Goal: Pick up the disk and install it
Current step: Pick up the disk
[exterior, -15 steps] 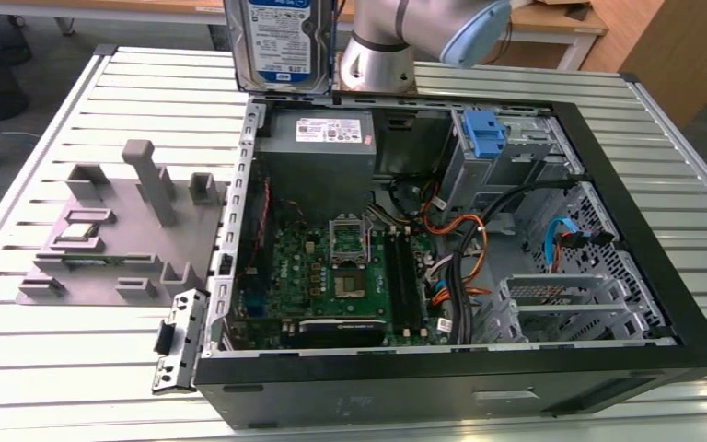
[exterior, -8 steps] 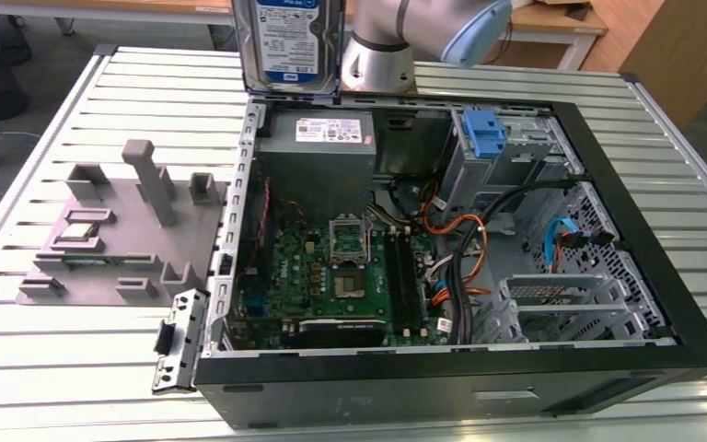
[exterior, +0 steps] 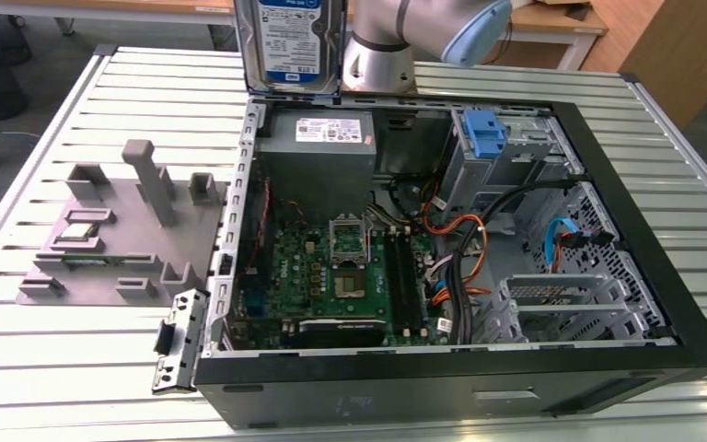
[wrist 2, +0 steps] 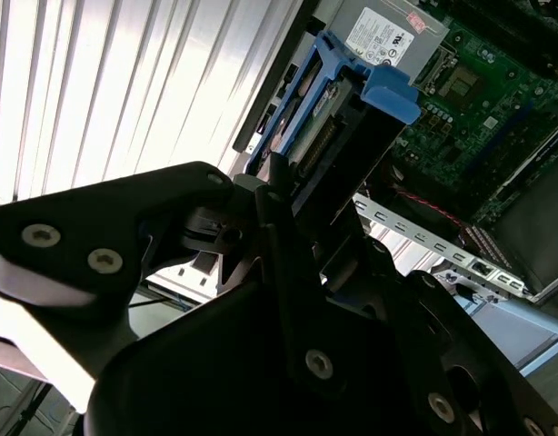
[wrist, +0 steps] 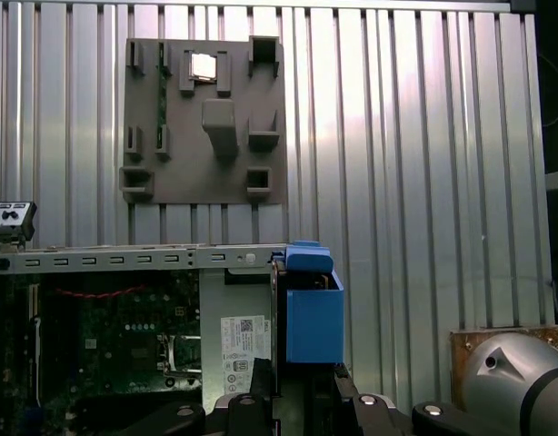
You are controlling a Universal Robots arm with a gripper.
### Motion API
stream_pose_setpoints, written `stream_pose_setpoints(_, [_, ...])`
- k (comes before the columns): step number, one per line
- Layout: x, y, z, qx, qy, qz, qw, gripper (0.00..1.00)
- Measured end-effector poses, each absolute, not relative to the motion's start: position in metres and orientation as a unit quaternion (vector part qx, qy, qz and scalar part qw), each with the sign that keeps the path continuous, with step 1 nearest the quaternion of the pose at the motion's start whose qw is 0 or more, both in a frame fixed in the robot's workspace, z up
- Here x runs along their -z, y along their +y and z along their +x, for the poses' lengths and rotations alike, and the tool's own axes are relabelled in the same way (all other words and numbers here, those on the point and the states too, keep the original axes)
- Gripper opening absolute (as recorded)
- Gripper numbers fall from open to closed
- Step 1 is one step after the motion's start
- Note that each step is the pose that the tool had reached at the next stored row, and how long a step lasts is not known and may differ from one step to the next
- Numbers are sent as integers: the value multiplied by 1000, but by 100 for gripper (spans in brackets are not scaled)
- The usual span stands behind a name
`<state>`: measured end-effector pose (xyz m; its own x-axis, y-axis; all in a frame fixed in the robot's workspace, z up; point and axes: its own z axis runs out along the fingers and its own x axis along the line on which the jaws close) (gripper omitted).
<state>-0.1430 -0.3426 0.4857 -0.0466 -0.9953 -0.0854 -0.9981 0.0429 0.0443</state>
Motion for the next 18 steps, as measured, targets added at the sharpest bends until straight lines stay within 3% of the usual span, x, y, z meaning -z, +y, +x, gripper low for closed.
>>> stream_pose_setpoints(18, [-486,-343,-126,-46,722,-690,16,35])
